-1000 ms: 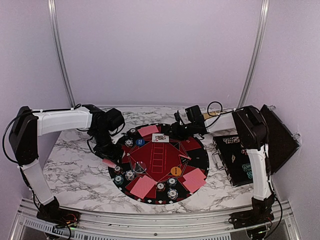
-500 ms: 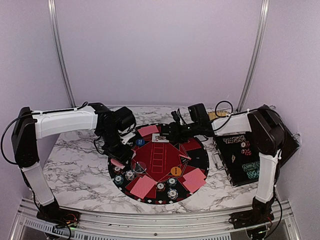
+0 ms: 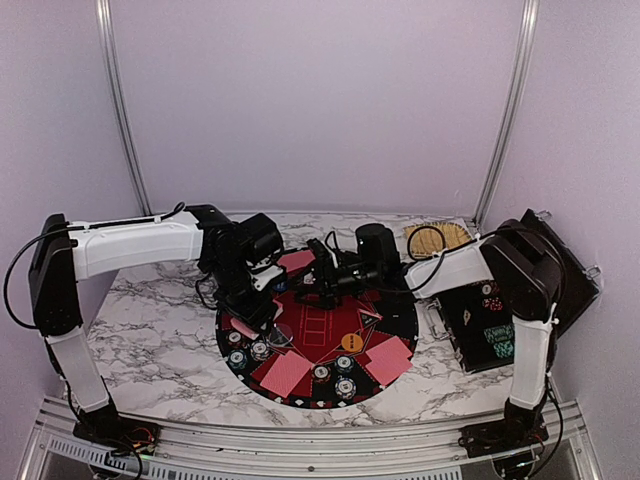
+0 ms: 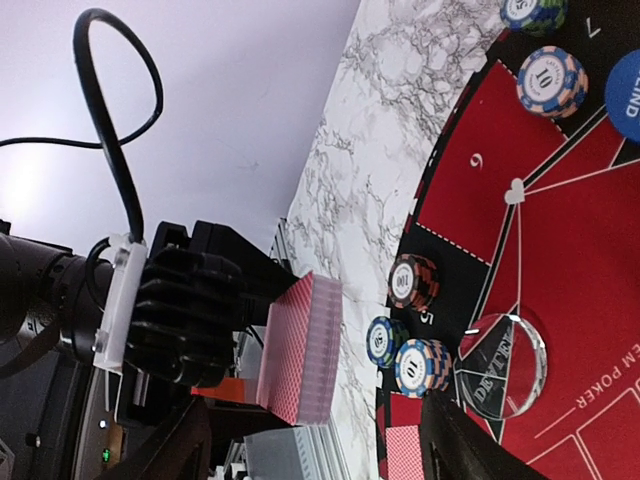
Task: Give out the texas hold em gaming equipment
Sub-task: Pick up the poker card from the face-down deck piles.
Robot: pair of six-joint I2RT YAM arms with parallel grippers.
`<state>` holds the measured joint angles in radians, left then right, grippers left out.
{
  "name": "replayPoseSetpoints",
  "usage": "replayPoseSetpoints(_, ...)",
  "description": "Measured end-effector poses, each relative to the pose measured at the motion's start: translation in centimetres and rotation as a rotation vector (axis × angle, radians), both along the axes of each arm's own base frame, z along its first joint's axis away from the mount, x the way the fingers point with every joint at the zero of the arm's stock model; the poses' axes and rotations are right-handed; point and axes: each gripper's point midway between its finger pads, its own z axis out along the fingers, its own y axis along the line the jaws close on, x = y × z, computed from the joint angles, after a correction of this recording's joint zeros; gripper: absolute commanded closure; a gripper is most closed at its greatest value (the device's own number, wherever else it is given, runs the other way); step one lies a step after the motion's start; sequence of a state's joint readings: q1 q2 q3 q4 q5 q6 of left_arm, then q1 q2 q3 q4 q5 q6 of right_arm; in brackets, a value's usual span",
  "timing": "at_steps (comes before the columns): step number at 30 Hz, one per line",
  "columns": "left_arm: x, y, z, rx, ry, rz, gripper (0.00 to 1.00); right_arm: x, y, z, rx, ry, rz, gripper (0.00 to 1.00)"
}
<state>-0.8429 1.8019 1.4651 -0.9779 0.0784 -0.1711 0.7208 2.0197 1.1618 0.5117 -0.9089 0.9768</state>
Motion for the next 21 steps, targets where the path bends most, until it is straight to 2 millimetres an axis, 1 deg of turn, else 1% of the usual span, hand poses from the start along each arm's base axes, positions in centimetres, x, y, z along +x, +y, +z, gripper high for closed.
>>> replayPoseSetpoints(3,0.1,-0.3,0.3,-0.005,-0.005,-0.002,0.65,-0.3,0.5,0.1,0.019,0.016,0.006,0.3)
replayPoseSetpoints(10,0.3,-0.4,0.6,-0.007,-0.007,-0.005,0.65,-0.9,1.4,-0.8,0.026,0.057,0.018,0.31)
replayPoseSetpoints(16,0.4,-0.6,0.8,-0.009,-0.009,-0.008,0.65,-1.8,2.1,-1.1,0.026,0.07,0.037,0.31)
replayPoseSetpoints(21,0.4,-0.5,0.8,-0.008,-0.009,-0.01,0.65,-2.1,3.2,-1.3,0.026,0.066,0.049,0.32)
